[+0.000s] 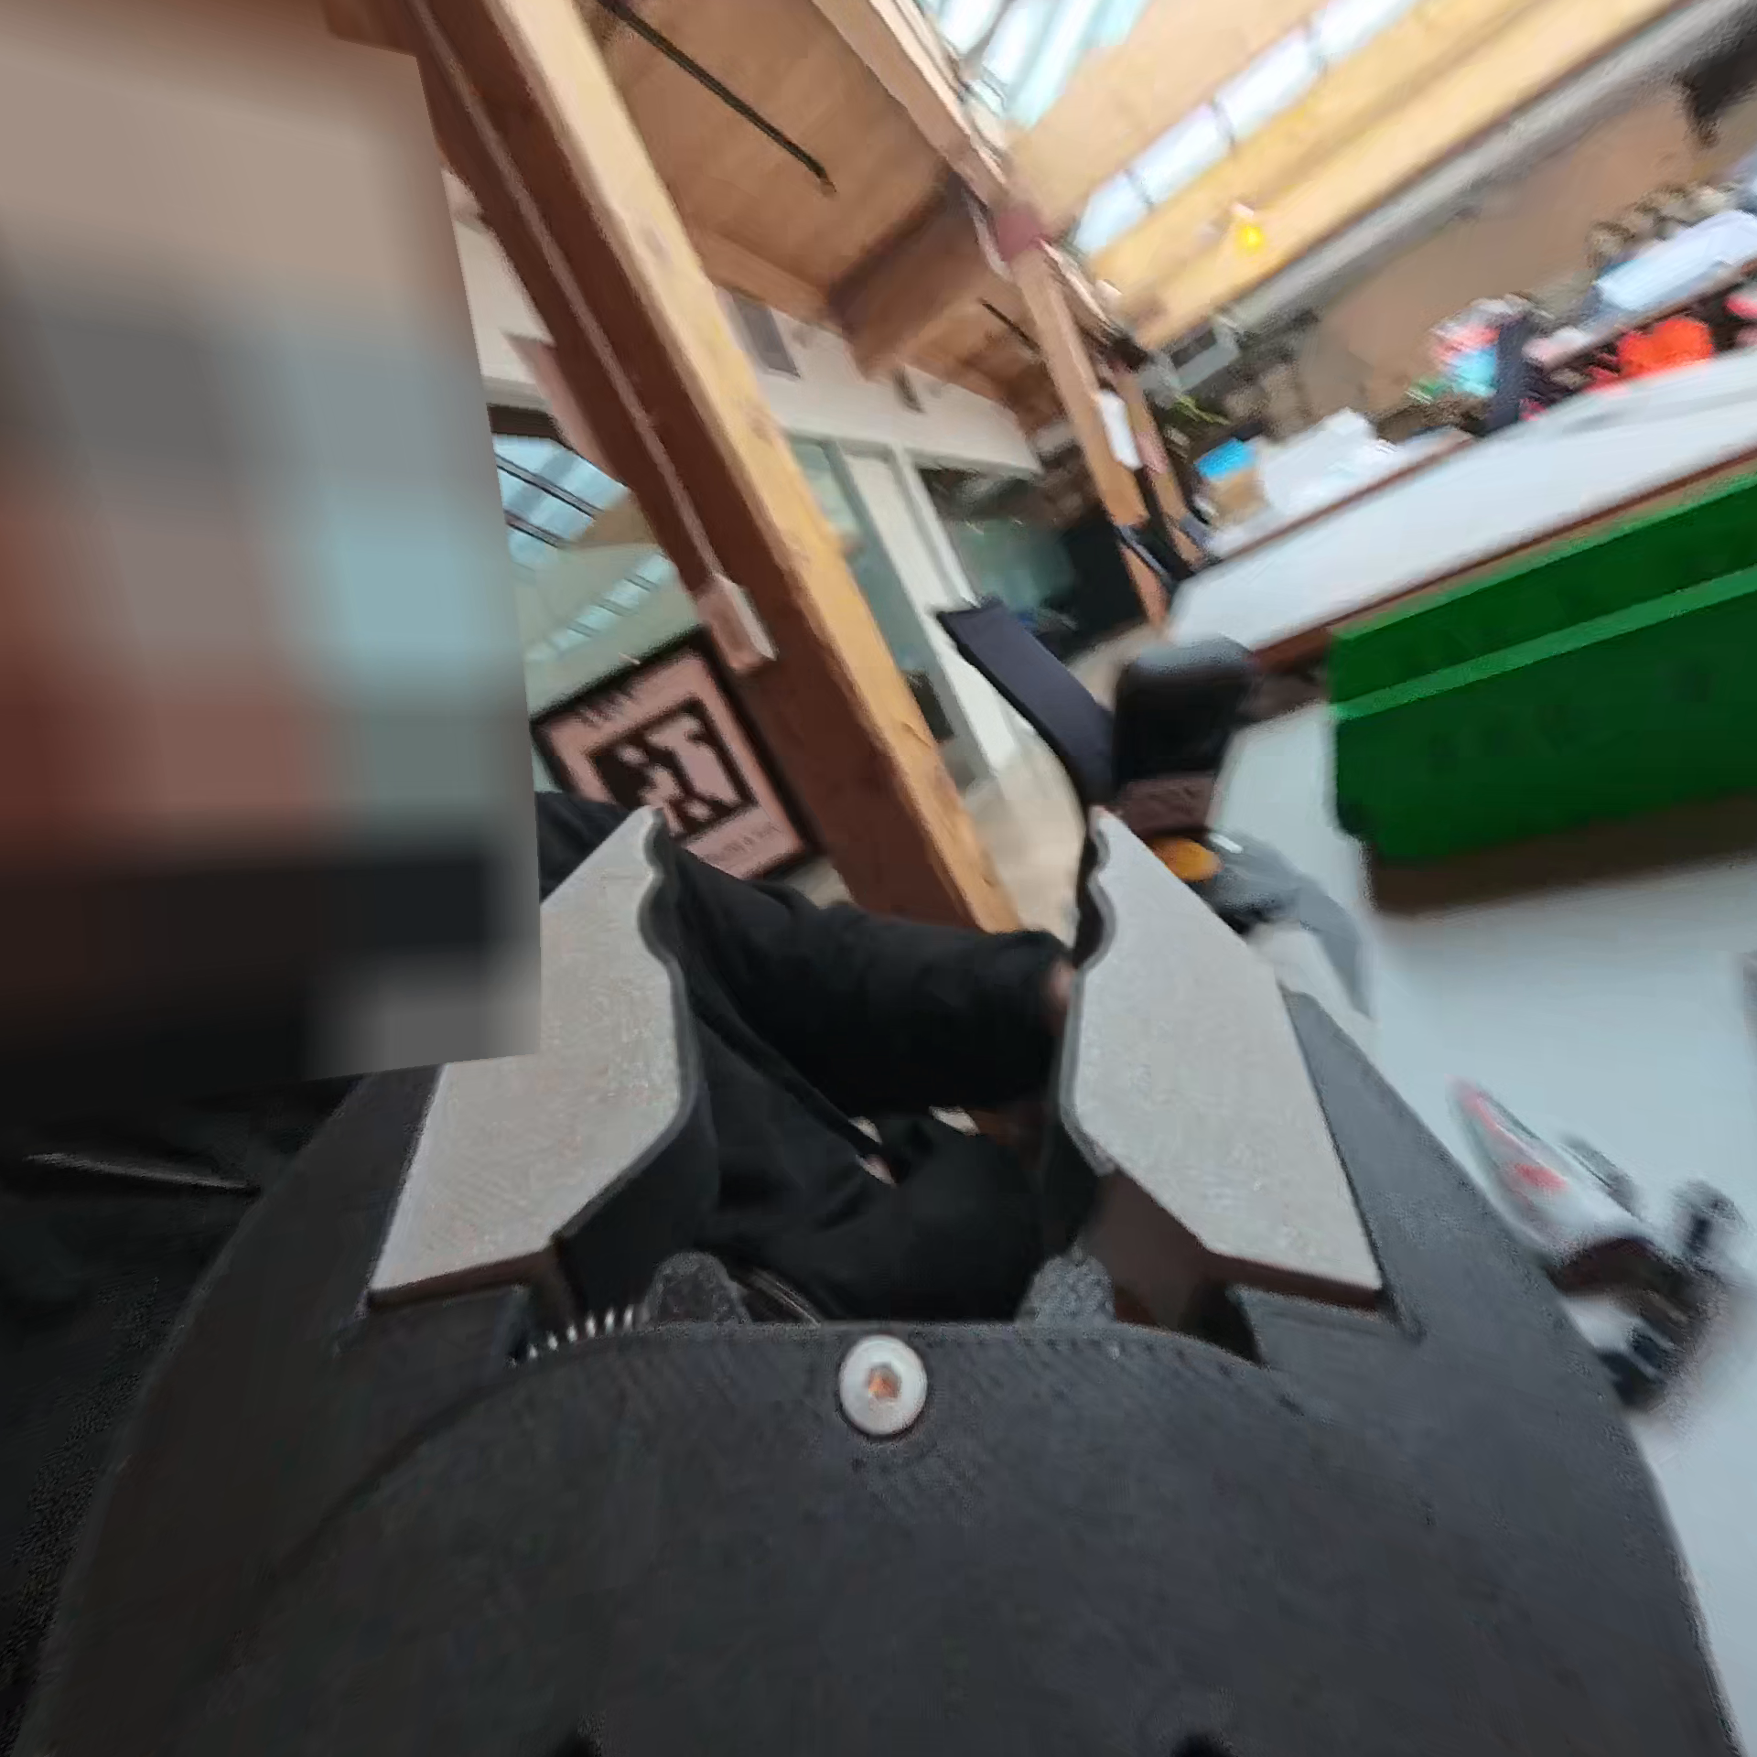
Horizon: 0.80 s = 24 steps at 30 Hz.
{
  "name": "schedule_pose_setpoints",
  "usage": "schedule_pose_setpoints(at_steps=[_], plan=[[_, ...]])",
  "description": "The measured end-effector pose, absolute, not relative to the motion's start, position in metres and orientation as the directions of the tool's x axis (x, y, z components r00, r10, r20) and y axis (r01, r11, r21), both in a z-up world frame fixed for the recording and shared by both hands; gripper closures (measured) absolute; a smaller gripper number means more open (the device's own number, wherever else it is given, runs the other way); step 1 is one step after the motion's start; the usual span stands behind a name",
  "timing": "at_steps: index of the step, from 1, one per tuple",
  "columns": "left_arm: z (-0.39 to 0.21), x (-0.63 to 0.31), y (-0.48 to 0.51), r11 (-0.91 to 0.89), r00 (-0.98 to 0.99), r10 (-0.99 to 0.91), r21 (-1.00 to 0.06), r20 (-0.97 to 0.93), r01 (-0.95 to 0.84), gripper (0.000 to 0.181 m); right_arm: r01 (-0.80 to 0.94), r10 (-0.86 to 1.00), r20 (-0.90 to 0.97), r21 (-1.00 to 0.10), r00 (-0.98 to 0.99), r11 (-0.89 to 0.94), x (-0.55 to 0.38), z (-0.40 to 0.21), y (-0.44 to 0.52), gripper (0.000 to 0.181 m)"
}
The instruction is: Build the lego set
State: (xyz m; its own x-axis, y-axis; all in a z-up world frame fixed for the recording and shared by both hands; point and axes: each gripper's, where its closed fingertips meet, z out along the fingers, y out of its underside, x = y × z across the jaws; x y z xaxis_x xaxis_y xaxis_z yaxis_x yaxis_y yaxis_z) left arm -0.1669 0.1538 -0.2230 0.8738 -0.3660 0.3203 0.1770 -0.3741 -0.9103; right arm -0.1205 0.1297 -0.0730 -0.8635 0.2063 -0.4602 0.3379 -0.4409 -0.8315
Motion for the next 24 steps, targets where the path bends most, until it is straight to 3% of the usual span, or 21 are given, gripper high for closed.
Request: schedule_pose_setpoints(at_steps=[5,8,12,18,21,24], plan=[[-0.22,-0.161,0.151,-0.359,0.863,-0.404,-0.92,0.304,0.156,0.176,0.419,0.561,-0.454,-0.886,-0.692,-0.2,-0.163,-0.159,0.147,0.142],[-0.218,-0.158,0.15,-0.344,0.856,-0.429,-0.929,0.288,0.14,0.176,0.486,0.66,-0.416,-0.869,-0.625,-0.087,-0.174,-0.194,0.151,0.152],[-0.221,-0.157,0.151,-0.357,0.86,-0.424,-0.925,0.282,0.128,0.176,0.505,0.699,-0.346,-0.863,-0.625,0.024,-0.174,-0.212,0.147,0.154],[-0.216,-0.158,0.15,-0.33,0.856,-0.432,-0.933,0.283,0.142,0.176,0.528,0.665,-0.402,-0.849,-0.629,-0.014,-0.172,-0.212,0.145,0.158],[-0.211,-0.158,0.149,-0.306,0.842,-0.447,-0.936,0.304,0.175,0.176,0.473,0.604,-0.395,-0.88,-0.692,-0.035,-0.165,-0.198,0.14,0.163],[-0.2,-0.154,0.145,-0.314,0.737,-0.512,-0.895,0.44,0.316,0.176,0.37,0.557,-0.276,-0.927,-0.784,0.061,-0.15,-0.189,0.13,0.152]])
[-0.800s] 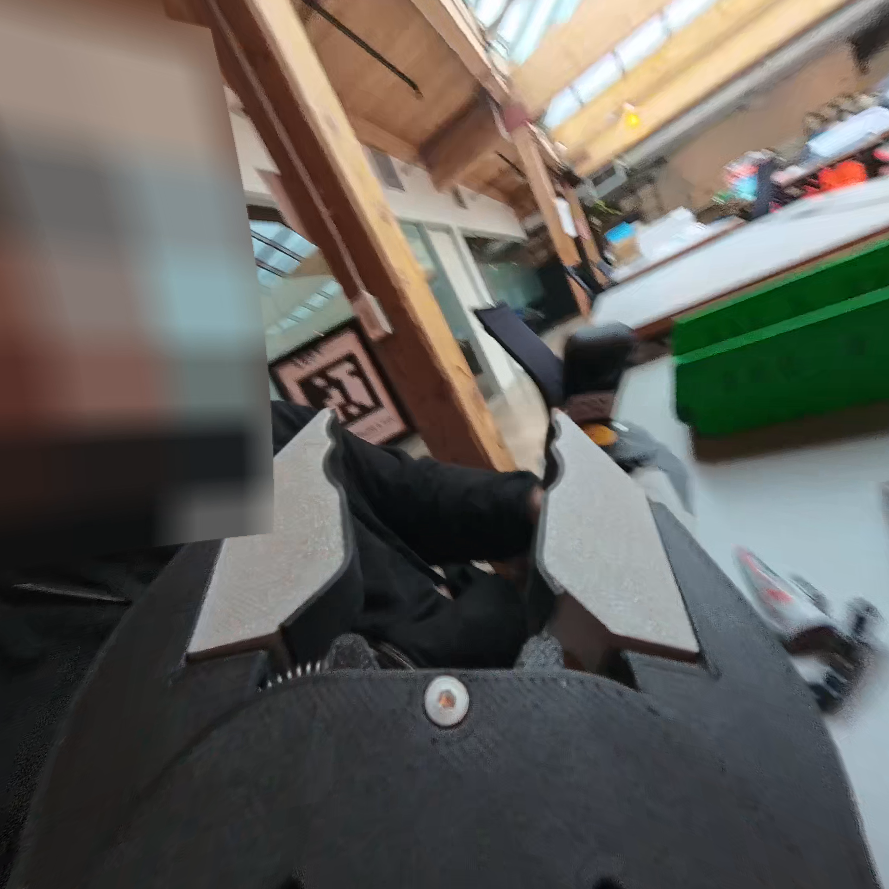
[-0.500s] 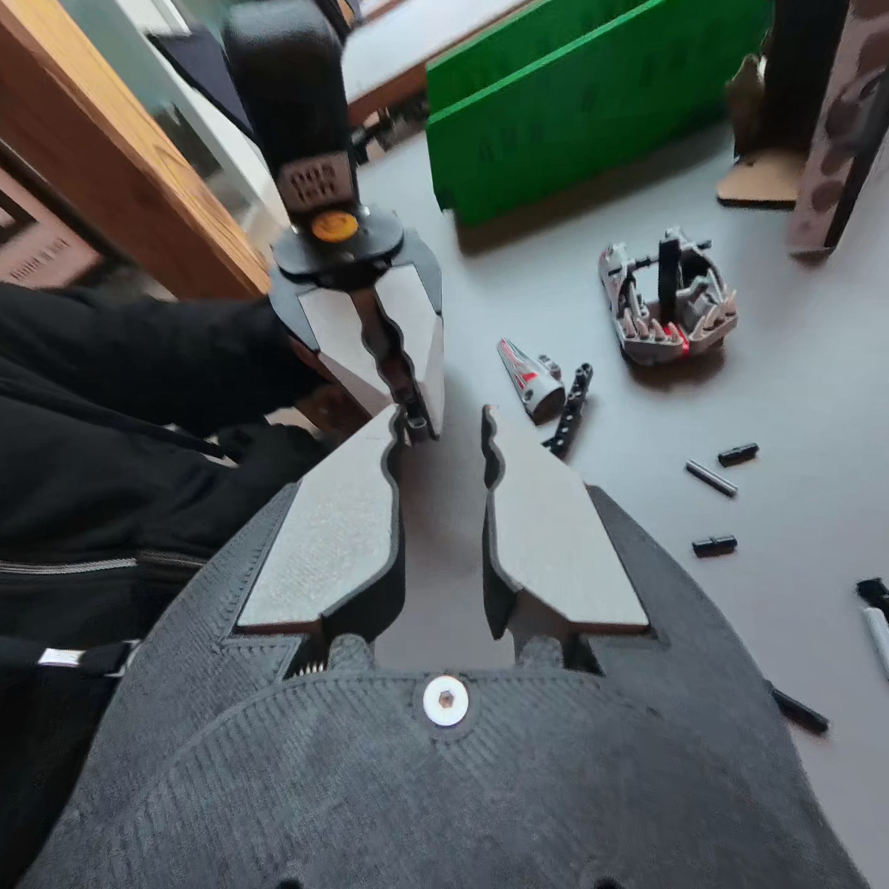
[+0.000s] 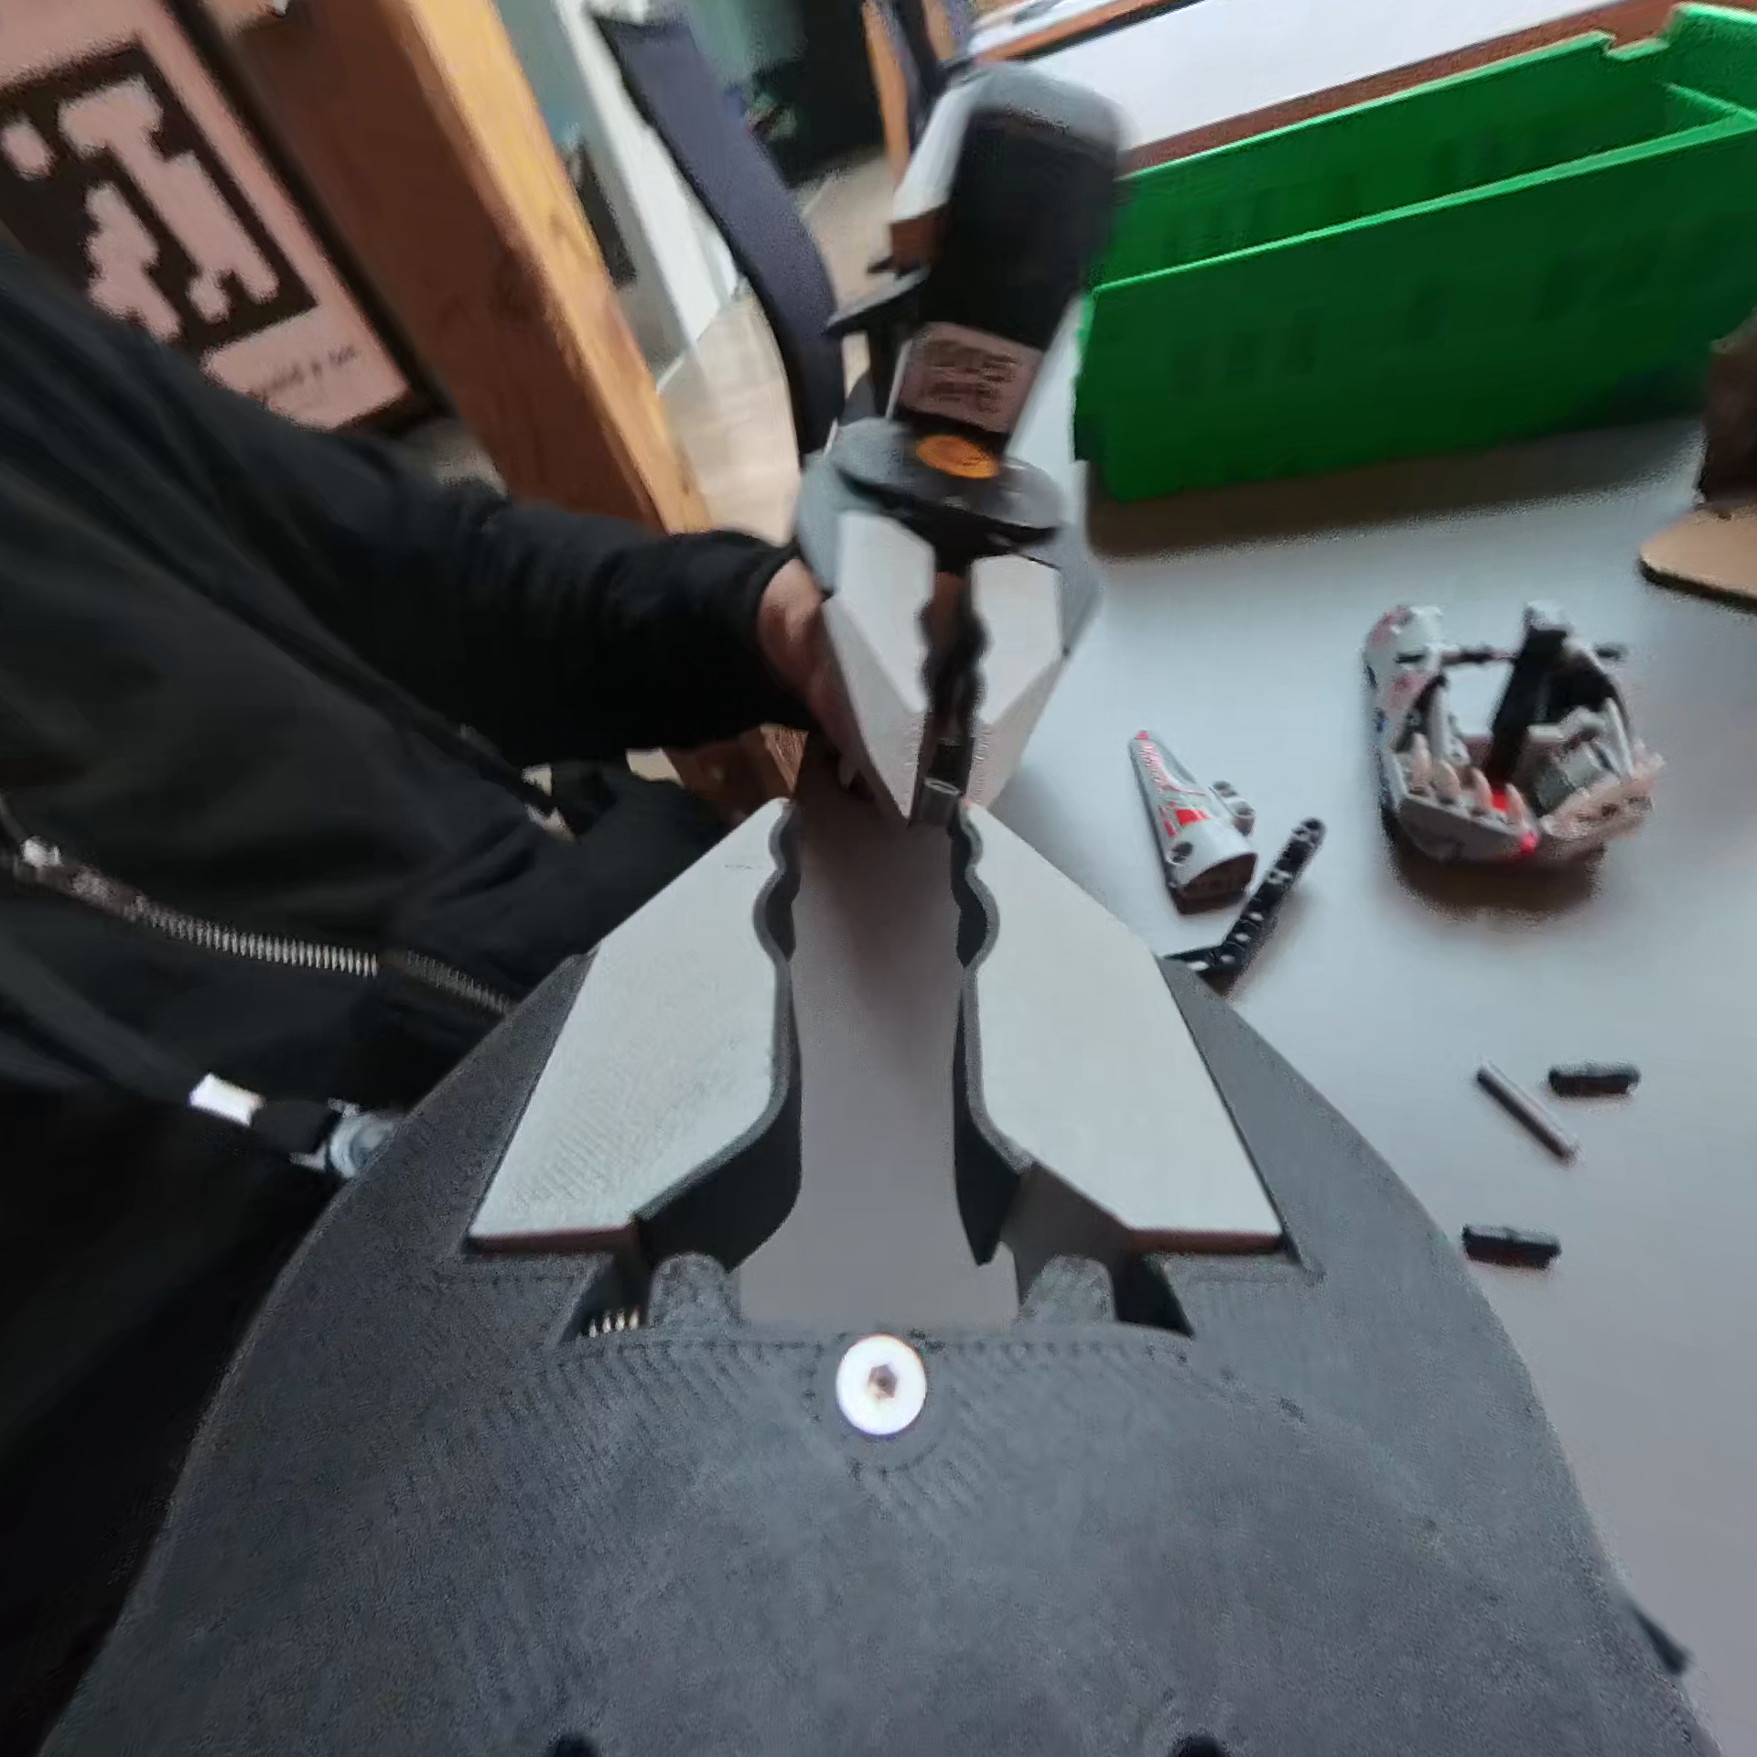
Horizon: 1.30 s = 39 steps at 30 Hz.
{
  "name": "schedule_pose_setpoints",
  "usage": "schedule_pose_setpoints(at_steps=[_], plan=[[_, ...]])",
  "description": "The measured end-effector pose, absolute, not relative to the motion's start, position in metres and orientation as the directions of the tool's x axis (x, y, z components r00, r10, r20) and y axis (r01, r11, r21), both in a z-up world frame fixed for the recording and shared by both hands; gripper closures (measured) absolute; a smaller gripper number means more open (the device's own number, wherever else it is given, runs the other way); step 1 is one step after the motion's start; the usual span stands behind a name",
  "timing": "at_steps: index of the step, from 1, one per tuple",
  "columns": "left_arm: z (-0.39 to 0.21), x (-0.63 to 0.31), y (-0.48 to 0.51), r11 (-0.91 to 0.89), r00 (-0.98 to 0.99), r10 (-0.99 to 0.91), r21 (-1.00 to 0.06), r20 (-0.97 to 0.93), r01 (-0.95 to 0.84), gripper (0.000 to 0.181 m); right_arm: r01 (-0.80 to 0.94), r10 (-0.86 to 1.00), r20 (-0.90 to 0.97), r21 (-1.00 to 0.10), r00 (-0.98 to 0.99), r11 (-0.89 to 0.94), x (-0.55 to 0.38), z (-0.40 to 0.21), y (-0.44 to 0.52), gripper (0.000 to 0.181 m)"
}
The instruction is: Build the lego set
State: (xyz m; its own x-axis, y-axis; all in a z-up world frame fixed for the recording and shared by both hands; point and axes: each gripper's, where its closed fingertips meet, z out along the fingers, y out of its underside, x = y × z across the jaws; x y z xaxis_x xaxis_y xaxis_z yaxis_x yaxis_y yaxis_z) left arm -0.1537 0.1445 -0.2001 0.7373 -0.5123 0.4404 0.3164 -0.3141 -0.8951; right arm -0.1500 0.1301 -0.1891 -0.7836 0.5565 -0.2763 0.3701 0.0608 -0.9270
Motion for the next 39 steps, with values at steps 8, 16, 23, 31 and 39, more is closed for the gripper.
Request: schedule_pose_setpoints(at_steps=[8,16,23,31,39], plan=[[-0.199,-0.131,0.13,-0.557,0.355,-0.563,-0.66,0.746,0.504,0.176,0.129,0.575,0.225,-0.851,-0.786,0.509,-0.137,-0.202,0.117,0.161],[-0.198,-0.133,0.131,-0.585,0.297,-0.535,-0.601,0.791,0.545,0.176,0.031,0.538,0.506,-0.709,-0.674,0.705,-0.147,-0.204,0.119,0.172],[-0.195,-0.143,0.129,-0.57,0.345,-0.527,-0.625,0.776,0.534,0.174,-0.001,0.524,0.598,-0.66,-0.606,0.752,-0.152,-0.199,0.126,0.176],[-0.189,-0.147,0.13,-0.535,0.383,-0.534,-0.652,0.754,0.537,0.174,0.0,0.547,0.577,-0.688,-0.607,0.726,-0.151,-0.196,0.129,0.176],[-0.189,-0.147,0.131,-0.468,0.517,-0.548,-0.753,0.658,0.462,0.175,0.022,0.598,0.516,-0.745,-0.614,0.666,-0.154,-0.194,0.131,0.174]])
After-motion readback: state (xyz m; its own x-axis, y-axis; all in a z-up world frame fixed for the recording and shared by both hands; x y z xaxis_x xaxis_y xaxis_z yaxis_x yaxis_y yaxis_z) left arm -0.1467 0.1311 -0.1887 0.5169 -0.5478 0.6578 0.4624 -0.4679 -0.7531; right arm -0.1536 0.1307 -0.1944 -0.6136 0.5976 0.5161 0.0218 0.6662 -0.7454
